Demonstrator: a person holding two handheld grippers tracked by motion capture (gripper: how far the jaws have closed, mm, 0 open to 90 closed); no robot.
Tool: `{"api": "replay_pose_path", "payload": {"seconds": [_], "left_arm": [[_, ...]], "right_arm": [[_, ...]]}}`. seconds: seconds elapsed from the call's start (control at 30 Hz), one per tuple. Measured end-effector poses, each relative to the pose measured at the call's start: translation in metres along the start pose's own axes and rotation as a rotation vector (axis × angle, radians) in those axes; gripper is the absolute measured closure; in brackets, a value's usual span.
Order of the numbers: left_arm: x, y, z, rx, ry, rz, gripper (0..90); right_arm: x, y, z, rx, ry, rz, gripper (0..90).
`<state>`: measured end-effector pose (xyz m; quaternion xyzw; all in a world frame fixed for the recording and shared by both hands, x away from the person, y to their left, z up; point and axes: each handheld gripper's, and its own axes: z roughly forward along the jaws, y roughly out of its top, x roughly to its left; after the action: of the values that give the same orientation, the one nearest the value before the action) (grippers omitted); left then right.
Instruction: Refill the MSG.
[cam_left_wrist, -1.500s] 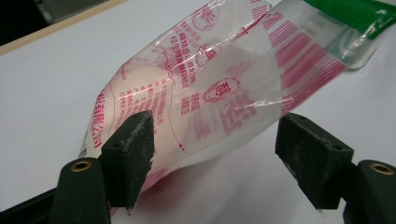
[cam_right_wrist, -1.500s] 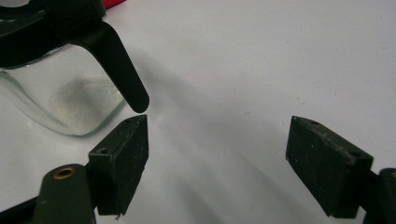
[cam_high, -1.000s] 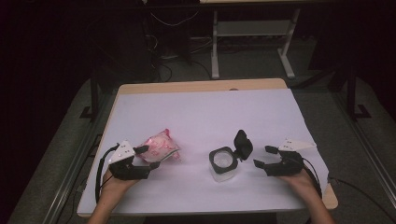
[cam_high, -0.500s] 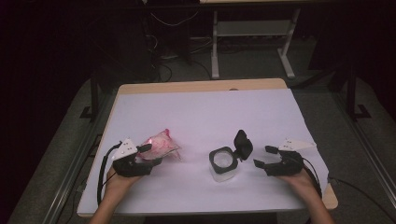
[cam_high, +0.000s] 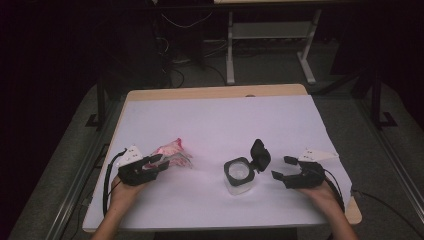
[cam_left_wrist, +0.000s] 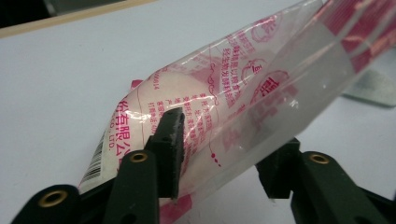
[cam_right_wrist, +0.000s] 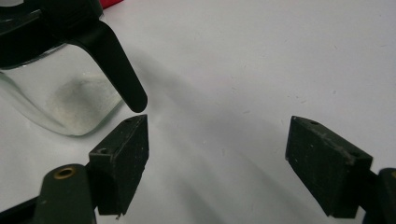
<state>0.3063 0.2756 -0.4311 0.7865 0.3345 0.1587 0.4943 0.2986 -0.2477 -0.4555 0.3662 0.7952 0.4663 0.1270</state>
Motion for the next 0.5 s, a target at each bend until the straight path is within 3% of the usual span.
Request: {"api": "replay_pose_path", "payload": {"seconds": [0.3, 0.5], "left_arm": [[0.006, 0.000, 0.003, 0.036, 0.018, 0.017, 81.3], [0.011, 0.001, 0.003, 0.036, -0.009, -0.001, 89.6]], "right_arm": [[0.000, 0.000, 0.000, 0.001, 0.001, -0.001, 21.0], [0.000, 0.000, 0.000, 0.000, 0.000, -0.001, 21.0]]}}
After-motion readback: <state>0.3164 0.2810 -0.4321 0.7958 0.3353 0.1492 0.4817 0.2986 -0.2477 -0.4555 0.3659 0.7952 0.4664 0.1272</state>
